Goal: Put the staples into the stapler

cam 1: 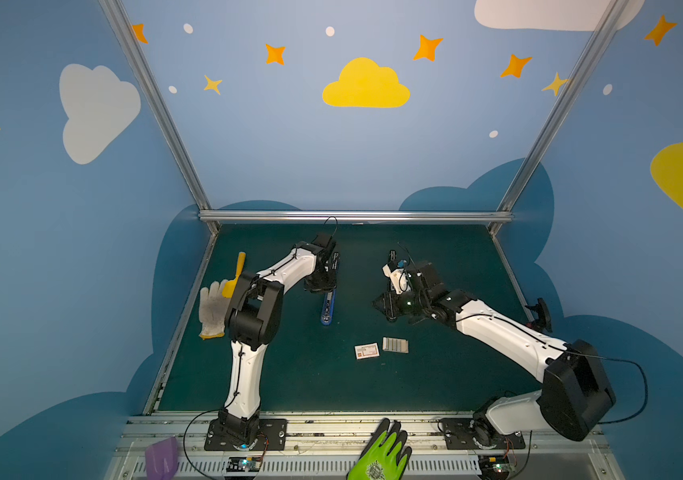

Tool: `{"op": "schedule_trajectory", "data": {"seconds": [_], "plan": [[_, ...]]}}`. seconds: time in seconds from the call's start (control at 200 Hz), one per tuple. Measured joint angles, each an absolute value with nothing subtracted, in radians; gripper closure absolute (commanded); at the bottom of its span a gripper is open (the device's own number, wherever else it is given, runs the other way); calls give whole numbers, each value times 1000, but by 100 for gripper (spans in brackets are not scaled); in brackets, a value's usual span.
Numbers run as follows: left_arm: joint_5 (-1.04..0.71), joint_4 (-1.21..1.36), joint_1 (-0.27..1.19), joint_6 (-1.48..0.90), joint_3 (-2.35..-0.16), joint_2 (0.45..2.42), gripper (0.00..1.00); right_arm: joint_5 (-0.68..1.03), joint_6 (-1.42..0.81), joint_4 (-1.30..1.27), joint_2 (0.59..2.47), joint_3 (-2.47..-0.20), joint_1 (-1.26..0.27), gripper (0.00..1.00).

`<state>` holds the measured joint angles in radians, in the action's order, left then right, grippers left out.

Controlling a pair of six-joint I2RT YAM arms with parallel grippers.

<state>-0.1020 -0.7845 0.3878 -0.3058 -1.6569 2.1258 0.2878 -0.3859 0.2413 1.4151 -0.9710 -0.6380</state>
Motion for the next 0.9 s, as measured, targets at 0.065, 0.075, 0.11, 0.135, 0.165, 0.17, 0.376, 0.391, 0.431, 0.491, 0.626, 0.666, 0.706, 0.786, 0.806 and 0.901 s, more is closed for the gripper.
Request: {"op": "schedule_trajectory", "data": {"seconds": [0.065,0.075,0.11,0.135,0.165,0.17,0.376,0.391,0.431,0.491,0.626,0.666,0.706,0.786,0.806,0.901], "plan": [[-96,-781,392,-311,-1642,2115,71,288,-387,241,1408,-964,-636,62],[-96,-781,392,-311,-1640,2114,71,288,-387,241,1407,-963,-636,62],[-95,-781,394,-313,-1630,2107,71,288,-387,239,1405,-961,-636,62],[-95,-780,395,-315,-1624,2102,71,288,-388,238,1404,-960,-635,62],[-94,-781,397,-315,-1616,2097,71,288,-389,237,1402,-958,-635,62],[-94,-781,398,-316,-1613,2094,71,288,-389,237,1402,-958,-634,62],[-93,-763,413,-336,-1524,2036,72,288,-389,229,1387,-949,-628,62],[-92,-761,414,-337,-1517,2031,72,288,-389,228,1386,-947,-626,62],[-92,-759,416,-341,-1499,2018,72,288,-389,228,1385,-945,-625,62],[-92,-757,422,-347,-1472,2002,72,288,-390,228,1384,-942,-625,62],[-92,-755,435,-357,-1410,1969,71,288,-390,228,1380,-942,-622,62],[-92,-756,440,-357,-1392,1957,71,288,-390,228,1379,-942,-620,62],[-88,-756,445,-359,-1372,1942,71,288,-390,228,1378,-942,-620,62],[-80,-759,455,-363,-1338,1913,70,288,-390,228,1377,-942,-619,62],[-78,-760,457,-363,-1329,1906,70,288,-390,228,1377,-942,-619,62],[-65,-759,466,-372,-1297,1874,69,288,-390,228,1376,-942,-616,62]]}}
